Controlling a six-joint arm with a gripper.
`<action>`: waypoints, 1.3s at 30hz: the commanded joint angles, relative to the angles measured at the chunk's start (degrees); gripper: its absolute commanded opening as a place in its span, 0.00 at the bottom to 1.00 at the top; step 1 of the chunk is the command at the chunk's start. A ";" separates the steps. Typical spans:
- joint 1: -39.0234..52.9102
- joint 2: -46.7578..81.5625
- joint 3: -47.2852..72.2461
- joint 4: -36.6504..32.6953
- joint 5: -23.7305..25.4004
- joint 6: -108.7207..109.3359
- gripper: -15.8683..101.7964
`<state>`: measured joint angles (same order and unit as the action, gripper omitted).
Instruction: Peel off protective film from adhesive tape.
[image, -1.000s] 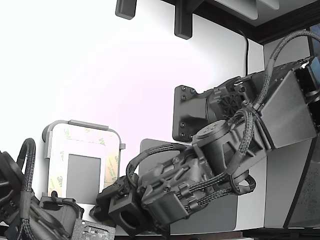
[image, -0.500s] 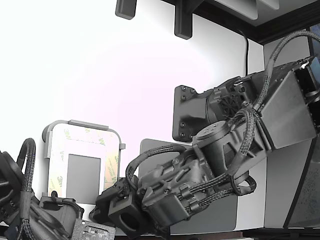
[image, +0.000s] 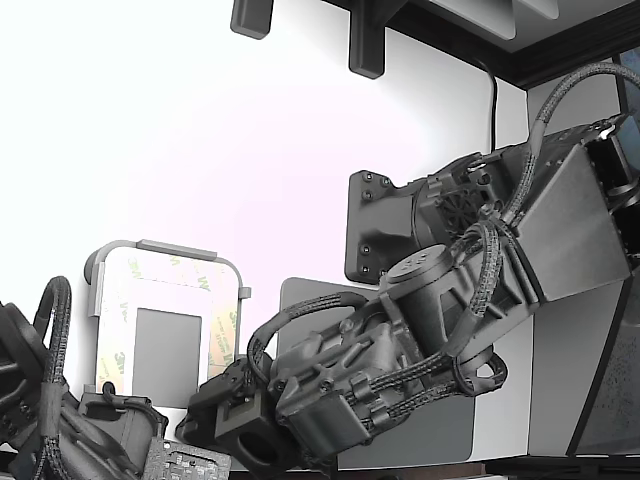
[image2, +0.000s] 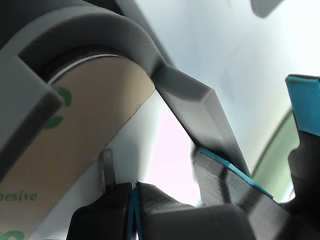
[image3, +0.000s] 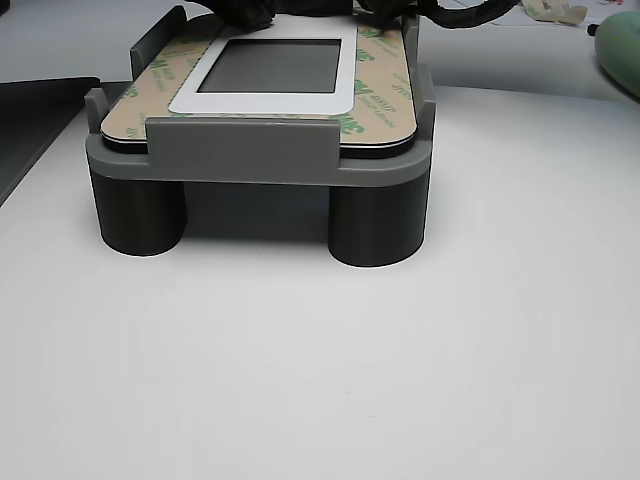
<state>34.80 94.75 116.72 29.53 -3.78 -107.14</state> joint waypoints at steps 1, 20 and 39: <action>-0.53 1.23 -1.41 0.26 -0.26 0.70 0.04; -0.53 1.93 -1.32 0.88 -0.53 2.90 0.04; -0.44 2.11 -2.20 1.14 -0.79 4.57 0.04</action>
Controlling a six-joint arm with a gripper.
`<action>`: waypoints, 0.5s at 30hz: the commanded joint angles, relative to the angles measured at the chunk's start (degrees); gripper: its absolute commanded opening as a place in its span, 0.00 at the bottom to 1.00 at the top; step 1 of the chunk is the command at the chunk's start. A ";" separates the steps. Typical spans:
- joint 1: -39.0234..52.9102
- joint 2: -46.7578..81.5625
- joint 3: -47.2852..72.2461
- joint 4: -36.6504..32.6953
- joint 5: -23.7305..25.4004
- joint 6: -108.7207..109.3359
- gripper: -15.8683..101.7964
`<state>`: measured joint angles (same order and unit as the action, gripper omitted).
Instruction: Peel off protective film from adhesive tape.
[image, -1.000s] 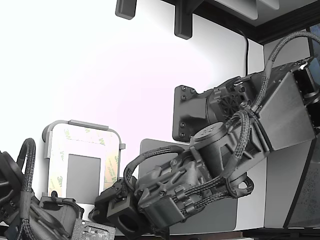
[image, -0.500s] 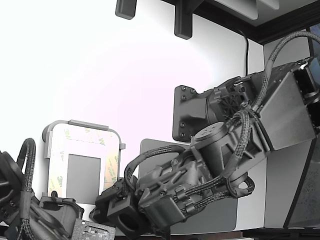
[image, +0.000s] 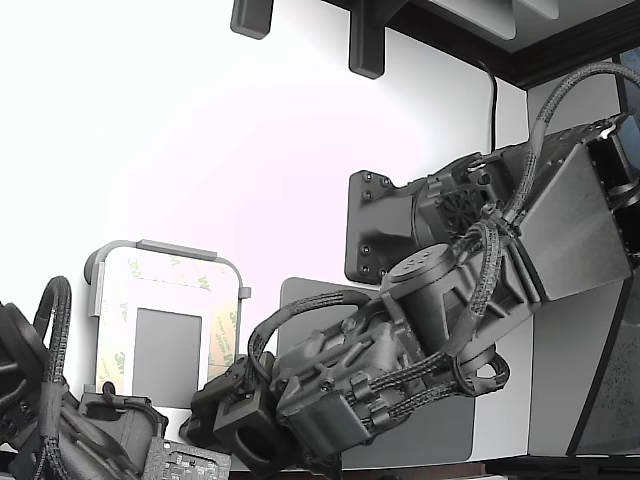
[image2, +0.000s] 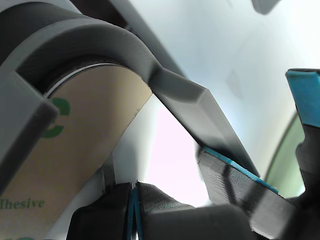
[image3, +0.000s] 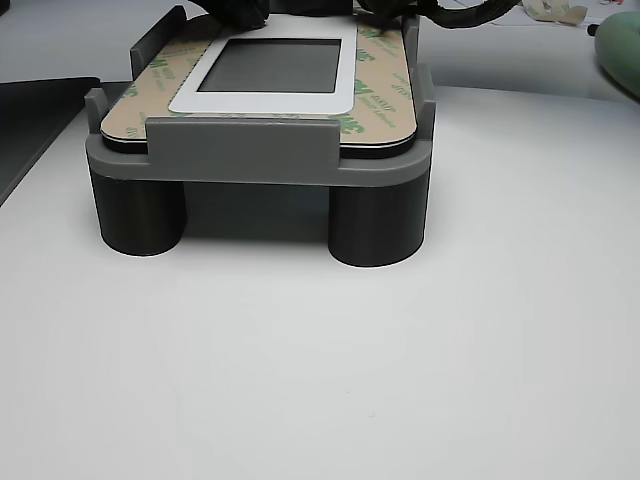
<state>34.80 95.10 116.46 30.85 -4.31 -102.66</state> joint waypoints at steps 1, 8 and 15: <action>-0.44 1.76 -2.11 0.00 -0.26 0.09 0.04; -0.44 1.76 -2.37 0.44 -0.35 -0.09 0.04; -0.44 1.76 -2.37 0.26 -0.26 -0.44 0.04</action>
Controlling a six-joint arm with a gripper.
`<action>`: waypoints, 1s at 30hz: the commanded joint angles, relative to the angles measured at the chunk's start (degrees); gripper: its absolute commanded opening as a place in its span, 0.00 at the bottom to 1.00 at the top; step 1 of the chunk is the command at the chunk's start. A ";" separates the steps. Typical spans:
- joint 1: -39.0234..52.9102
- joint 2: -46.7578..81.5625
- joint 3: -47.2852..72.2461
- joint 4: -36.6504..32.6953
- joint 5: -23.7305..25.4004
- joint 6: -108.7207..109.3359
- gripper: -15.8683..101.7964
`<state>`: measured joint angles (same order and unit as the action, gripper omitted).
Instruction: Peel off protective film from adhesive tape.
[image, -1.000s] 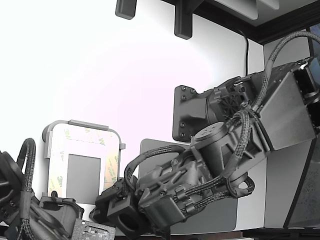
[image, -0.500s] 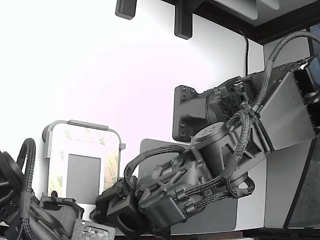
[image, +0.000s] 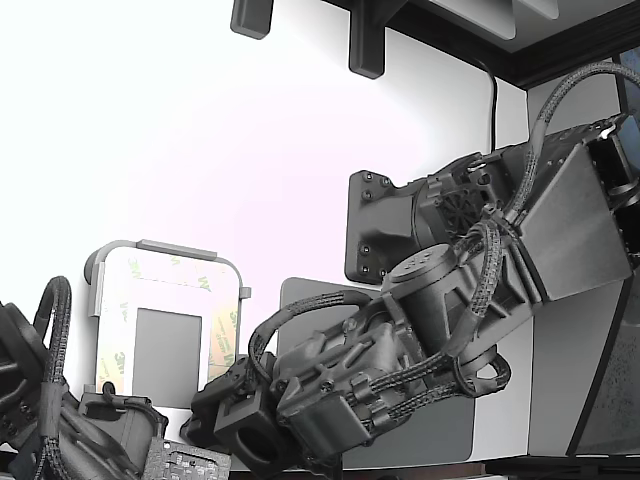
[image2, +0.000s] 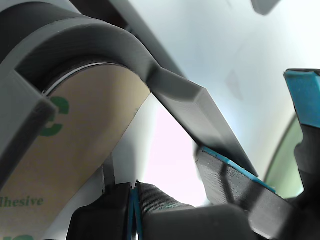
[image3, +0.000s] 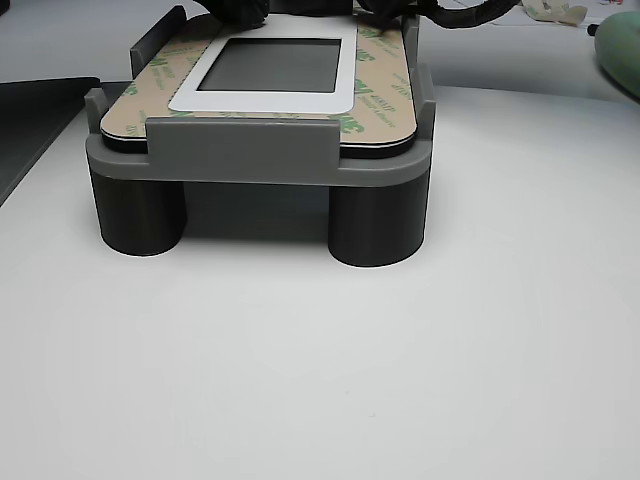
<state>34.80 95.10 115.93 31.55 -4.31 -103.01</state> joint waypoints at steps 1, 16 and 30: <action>-0.44 1.76 -1.85 -0.44 -0.18 -0.18 0.04; -0.44 2.20 -1.32 -0.62 -0.09 -0.53 0.04; -0.70 -1.41 -4.92 1.14 0.44 -4.83 0.04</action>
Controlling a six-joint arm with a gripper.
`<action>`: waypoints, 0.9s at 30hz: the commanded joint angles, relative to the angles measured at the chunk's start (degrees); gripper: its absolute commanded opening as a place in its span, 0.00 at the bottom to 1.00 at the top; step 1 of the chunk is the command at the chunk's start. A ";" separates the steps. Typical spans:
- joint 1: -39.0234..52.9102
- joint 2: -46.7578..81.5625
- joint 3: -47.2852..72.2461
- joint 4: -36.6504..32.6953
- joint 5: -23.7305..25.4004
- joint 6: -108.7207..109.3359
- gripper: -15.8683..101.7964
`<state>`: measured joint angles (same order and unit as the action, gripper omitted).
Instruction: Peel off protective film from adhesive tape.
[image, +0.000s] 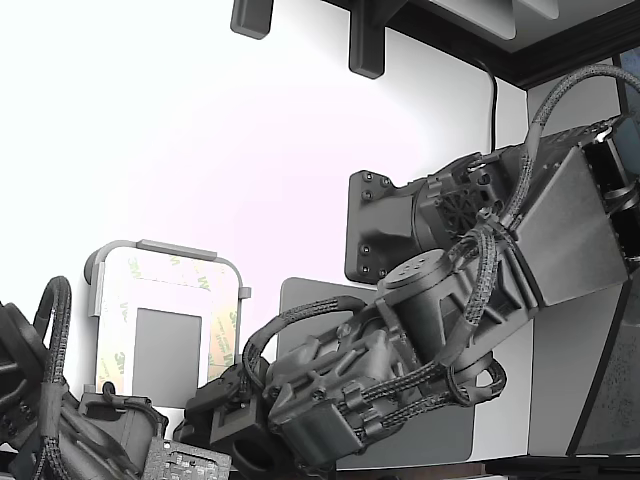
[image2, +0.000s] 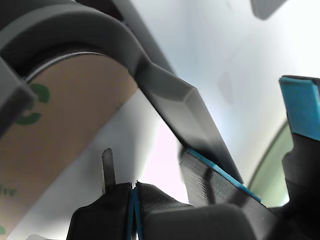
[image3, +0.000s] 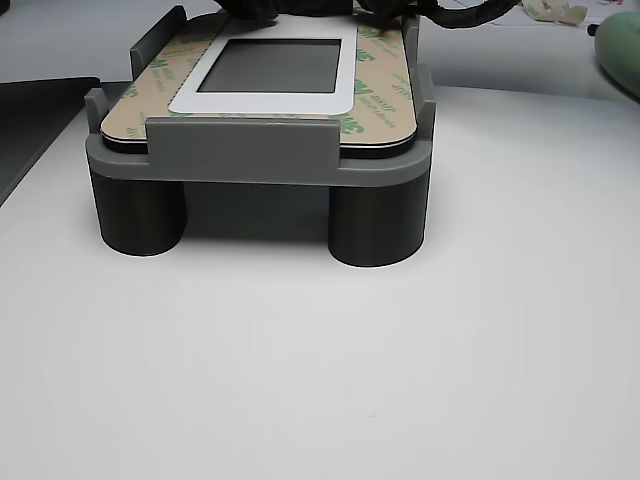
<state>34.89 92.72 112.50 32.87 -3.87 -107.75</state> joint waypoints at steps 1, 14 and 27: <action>-0.79 0.97 -1.41 -0.18 0.00 -0.09 0.04; -0.70 1.76 -0.26 0.26 -0.18 0.70 0.04; -0.26 2.72 0.35 0.09 -0.26 2.37 0.04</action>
<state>34.89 93.69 113.91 33.31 -3.96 -105.47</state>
